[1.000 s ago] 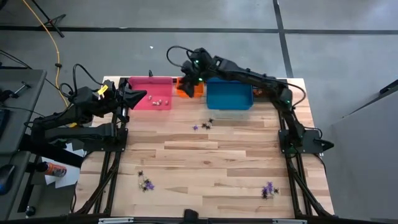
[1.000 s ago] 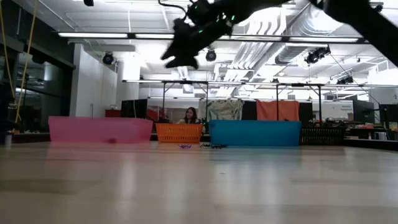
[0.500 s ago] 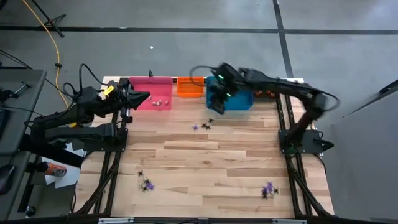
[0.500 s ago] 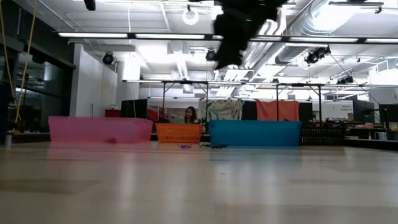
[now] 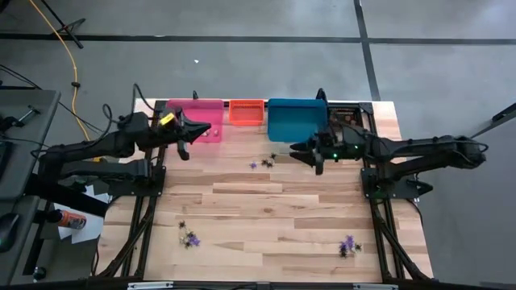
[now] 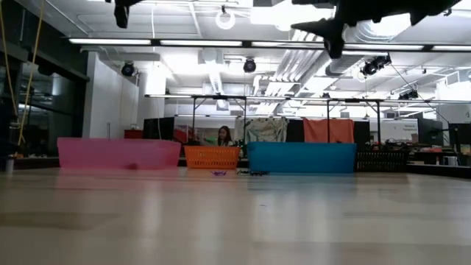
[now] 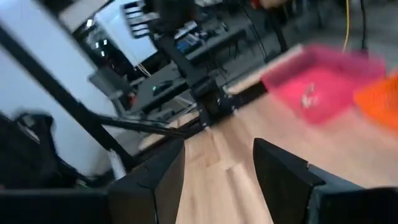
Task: Sort Halloween decoration
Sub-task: Put the white skull toy into the pink bin
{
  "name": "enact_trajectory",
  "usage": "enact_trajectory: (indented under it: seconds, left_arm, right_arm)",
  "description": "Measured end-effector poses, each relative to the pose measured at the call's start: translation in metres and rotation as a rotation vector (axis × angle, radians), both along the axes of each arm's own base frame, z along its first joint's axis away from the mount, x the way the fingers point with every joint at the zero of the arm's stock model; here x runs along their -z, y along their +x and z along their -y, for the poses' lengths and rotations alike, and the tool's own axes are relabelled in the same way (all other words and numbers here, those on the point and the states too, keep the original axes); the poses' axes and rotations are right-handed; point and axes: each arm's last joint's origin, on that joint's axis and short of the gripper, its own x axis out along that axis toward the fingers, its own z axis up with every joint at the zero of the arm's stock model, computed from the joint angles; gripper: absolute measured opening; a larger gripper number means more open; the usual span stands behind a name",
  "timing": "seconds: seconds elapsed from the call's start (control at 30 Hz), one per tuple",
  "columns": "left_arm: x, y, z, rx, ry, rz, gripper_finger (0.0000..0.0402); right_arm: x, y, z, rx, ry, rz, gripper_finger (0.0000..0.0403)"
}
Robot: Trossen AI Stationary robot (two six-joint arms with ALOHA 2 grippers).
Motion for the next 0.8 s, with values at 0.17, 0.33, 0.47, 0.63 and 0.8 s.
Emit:
enact_trajectory:
  seconds: [0.17,0.33,0.47,0.63,0.8]
  left_arm:
    - [0.011,0.018,0.004,0.044,0.015,-0.087,0.0000]
    - [0.019,0.031,0.011,0.097,0.029,-0.141,0.0000]
    - [0.020,0.033,0.015,0.118,0.030,-0.146,0.0000]
    - [0.020,0.033,0.017,0.130,0.030,-0.143,0.0000]
    - [0.020,0.033,0.020,0.140,-0.059,-0.124,0.0000]
  right_arm:
    - [-0.013,0.002,-0.012,-0.033,-0.212,0.044,0.0185]
    - [-0.017,0.002,-0.013,-0.027,-0.218,0.053,0.0185]
    - [-0.017,0.002,-0.012,-0.025,-0.222,0.049,0.0185]
    - [-0.017,0.002,-0.012,-0.026,-0.224,0.048,0.0185]
    - [-0.017,0.002,-0.012,-0.026,-0.221,0.048,0.0185]
